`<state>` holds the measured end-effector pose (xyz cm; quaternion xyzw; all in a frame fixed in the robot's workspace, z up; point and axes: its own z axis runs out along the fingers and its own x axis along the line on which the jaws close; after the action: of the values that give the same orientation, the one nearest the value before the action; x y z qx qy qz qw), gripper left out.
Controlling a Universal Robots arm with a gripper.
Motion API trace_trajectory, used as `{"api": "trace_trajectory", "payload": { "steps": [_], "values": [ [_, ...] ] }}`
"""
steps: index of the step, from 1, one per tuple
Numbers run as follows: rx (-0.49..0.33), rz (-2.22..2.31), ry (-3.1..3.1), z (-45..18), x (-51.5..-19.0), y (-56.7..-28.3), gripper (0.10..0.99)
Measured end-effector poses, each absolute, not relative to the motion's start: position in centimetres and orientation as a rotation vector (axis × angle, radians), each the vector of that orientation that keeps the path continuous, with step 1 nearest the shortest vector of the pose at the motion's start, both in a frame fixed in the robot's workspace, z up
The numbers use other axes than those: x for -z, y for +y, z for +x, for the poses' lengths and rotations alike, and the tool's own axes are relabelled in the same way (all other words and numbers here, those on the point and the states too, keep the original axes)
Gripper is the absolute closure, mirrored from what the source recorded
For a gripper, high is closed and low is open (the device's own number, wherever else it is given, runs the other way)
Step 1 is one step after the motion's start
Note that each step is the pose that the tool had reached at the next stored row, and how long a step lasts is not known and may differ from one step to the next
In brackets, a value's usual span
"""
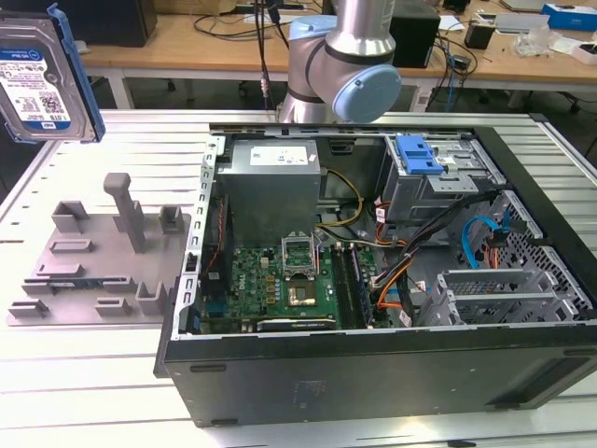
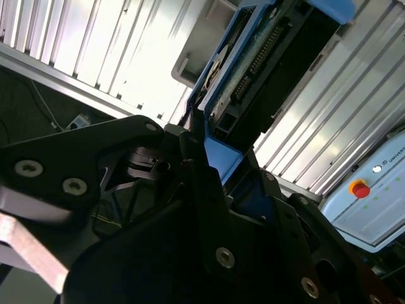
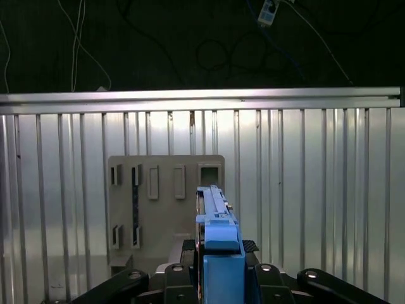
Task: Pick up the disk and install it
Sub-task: 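Pick up the disk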
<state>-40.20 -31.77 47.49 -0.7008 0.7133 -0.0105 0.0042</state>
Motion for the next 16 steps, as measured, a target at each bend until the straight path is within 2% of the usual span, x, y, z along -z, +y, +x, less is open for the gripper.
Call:
{"api": "trace_trajectory", "payload": {
  "steps": [16],
  "values": [
    [0.033,-2.196,2.235,-37.0,-47.8,-35.1,0.718]
  ]
}}
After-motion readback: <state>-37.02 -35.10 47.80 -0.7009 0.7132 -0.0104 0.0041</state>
